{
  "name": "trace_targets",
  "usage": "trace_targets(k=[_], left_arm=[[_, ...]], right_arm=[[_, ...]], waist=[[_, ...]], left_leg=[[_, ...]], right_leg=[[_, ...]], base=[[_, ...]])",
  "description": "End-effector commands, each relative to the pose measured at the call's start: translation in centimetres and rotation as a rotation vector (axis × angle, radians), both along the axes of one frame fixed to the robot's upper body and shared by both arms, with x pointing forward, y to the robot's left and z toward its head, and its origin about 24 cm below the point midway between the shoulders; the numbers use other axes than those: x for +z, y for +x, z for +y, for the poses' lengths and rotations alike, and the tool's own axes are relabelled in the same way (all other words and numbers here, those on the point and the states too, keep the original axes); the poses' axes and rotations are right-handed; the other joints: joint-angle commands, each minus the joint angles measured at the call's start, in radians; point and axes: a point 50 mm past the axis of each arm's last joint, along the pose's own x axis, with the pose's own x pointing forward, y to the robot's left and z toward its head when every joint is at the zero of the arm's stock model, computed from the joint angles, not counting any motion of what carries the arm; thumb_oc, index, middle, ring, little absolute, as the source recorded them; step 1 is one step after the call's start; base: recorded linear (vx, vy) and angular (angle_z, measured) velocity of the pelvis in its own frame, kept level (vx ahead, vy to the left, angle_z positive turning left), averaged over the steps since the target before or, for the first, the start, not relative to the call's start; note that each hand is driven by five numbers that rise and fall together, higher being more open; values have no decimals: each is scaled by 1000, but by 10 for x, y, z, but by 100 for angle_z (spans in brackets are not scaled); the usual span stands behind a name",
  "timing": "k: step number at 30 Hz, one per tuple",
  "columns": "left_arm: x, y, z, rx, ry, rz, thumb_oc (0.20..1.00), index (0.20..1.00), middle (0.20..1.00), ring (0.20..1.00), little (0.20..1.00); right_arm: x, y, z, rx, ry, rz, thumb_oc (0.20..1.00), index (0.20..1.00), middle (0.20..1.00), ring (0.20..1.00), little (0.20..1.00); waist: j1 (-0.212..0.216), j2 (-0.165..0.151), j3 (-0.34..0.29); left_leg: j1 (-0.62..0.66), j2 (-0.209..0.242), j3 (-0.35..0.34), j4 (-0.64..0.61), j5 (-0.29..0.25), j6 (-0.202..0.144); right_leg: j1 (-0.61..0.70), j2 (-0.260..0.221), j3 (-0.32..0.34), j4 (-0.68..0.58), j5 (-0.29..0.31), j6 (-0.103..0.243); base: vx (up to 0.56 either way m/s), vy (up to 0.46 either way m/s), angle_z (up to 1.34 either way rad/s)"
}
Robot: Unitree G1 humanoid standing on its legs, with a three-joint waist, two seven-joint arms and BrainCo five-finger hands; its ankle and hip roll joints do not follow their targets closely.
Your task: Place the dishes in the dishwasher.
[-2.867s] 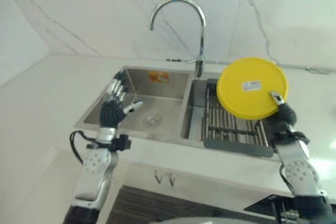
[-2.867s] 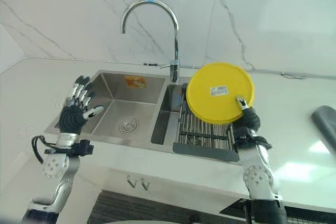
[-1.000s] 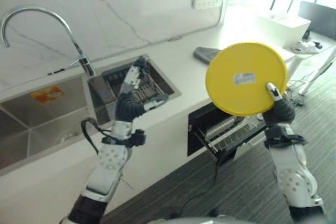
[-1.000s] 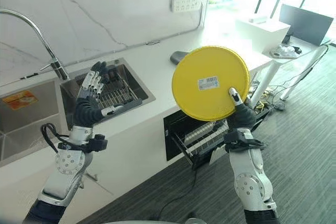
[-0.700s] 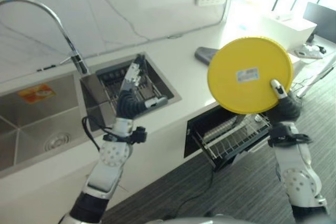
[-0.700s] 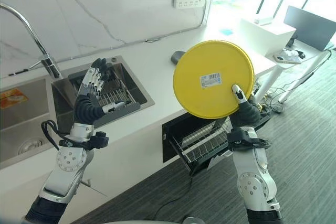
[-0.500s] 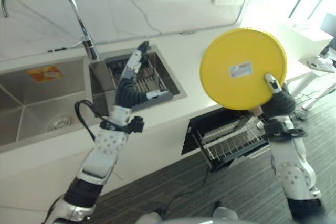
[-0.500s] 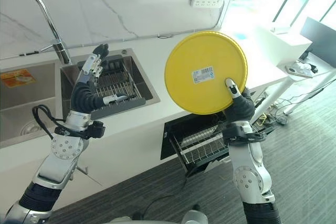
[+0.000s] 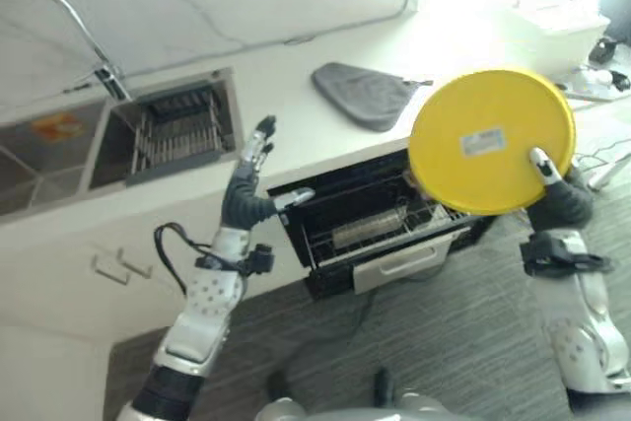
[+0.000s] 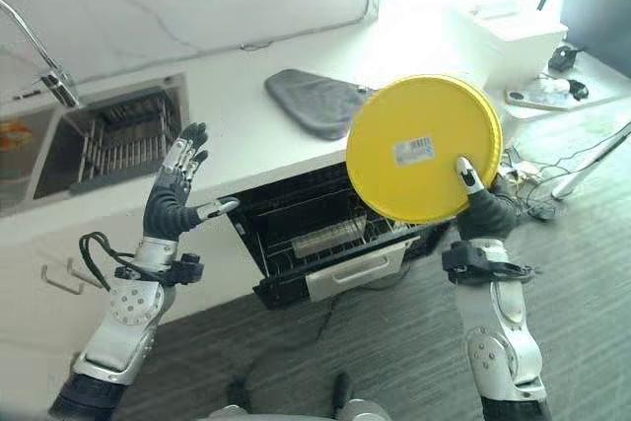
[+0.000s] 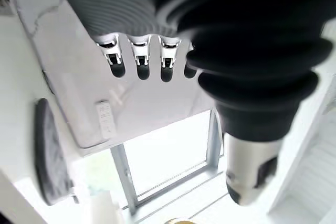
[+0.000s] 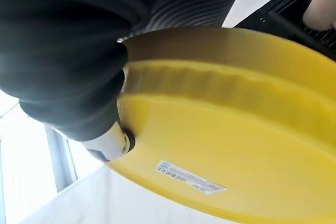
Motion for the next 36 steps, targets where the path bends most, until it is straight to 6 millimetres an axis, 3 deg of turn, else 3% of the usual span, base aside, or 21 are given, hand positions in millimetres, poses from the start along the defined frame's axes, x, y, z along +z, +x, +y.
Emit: trace_targets(k=[1,6,9,11,12,14,15,16,21,24,25,26,28,31,34,36], left_arm=[[26,-7,12,34,-1,-141,1000,1000,1000,1000,1000],[27,-6,10,4,48,-150,1000,1000,1000,1000,1000],[33,-4,4,-30,94,-178,1000,1000,1000,1000,1000],[36,-2,-1,-63,129,-196,1000,1000,1000,1000,1000],[37,-1,-2,-66,132,-198,1000,1000,1000,1000,1000],[39,1,-2,-67,128,-190,1000,1000,1000,1000,1000],[40,1,0,-62,106,-182,1000,1000,1000,1000,1000],[36,0,7,-71,51,-140,1000,1000,1000,1000,1000],[17,-2,14,-70,-145,-6,1000,1000,1000,1000,1000],[-6,-6,27,-38,-379,99,1000,1000,1000,1000,1000],[-21,-8,38,14,-436,135,1000,1000,1000,1000,1000],[-28,-9,41,38,-440,153,1000,1000,1000,1000,1000],[-50,-13,53,140,-451,224,1000,1000,1000,1000,1000],[-108,-28,82,351,-557,447,1000,1000,1000,1000,1000],[-150,-48,98,506,-591,584,1000,1000,1000,1000,1000],[-166,-60,105,572,-603,635,1000,1000,1000,1000,1000]], right_arm=[[49,-3,7,28,-54,-256,200,200,200,200,200],[50,-6,-1,-56,-96,-269,200,200,200,200,200],[48,-11,-1,-95,-110,-290,200,200,200,200,200],[45,-12,2,-113,-127,-304,200,200,200,200,200],[45,-12,3,-116,-134,-307,200,200,200,200,200],[46,-12,6,-120,-172,-319,200,200,200,200,200],[46,-11,7,-116,-190,-325,200,200,200,200,200],[45,-11,9,-124,-234,-332,200,200,200,200,200],[49,-8,8,-146,-414,-320,200,200,200,200,200],[54,-9,5,-179,-568,-320,200,200,200,200,200],[52,-8,-1,-197,-634,-302,200,200,200,200,200],[51,-9,-1,-203,-662,-305,200,200,200,200,200],[52,-9,-2,-200,-737,-315,200,200,200,200,200],[48,-14,-4,-214,-868,-312,200,200,200,200,200],[47,-13,0,-224,-987,-315,200,200,200,200,200],[48,-12,0,-229,-1045,-321,200,200,200,200,200]], waist=[[2,-20,-37],[27,-44,-33],[38,-59,-22],[25,-61,-12],[23,-60,-10],[20,-61,-12],[20,-63,-13],[13,-62,-12],[18,-58,-34],[32,-64,-25],[29,-50,-14],[34,-47,-14],[38,-42,-23],[40,-43,-38],[47,-53,-40],[54,-58,-39]], left_leg=[[42,-6,-33,6,-166,3],[54,-68,-58,8,-202,31],[53,-102,-97,6,-218,68],[55,-112,-142,6,-230,85],[51,-110,-145,6,-223,86],[51,-104,-152,6,-224,78],[55,-99,-145,6,-228,73],[68,-85,-141,6,-237,71],[96,-30,-67,10,-223,36],[44,-28,-46,125,-240,24],[45,11,5,27,-162,0],[46,9,-11,15,-159,-2],[45,-3,-54,6,-174,-1],[58,-21,-52,6,-190,4],[71,-34,-56,6,-203,11],[75,-39,-67,6,-209,14]], right_leg=[[84,-142,49,-1,-66,125],[120,-216,24,1,-38,181],[96,-242,30,159,-44,188],[40,-215,110,213,-39,182],[31,-210,119,203,-30,177],[35,-201,133,109,-25,173],[40,-199,133,34,8,177],[35,-175,184,6,22,178],[57,-137,138,-1,-26,143],[75,-131,116,-1,-36,121],[88,-148,49,-1,-44,130],[90,-151,43,-1,-47,132],[89,-160,44,-1,-48,136],[98,-192,18,-1,-39,156],[109,-217,2,-1,-31,176],[112,-225,3,-1,-29,184]], base=[[150,459,-41],[122,425,-11],[74,200,12],[64,-29,19],[62,-120,30],[83,-201,37],[184,-537,10],[190,-589,-7],[132,-388,5],[64,-142,27],[17,107,59],[31,153,79],[115,168,76],[152,172,8],[145,114,27],[105,61,11]])
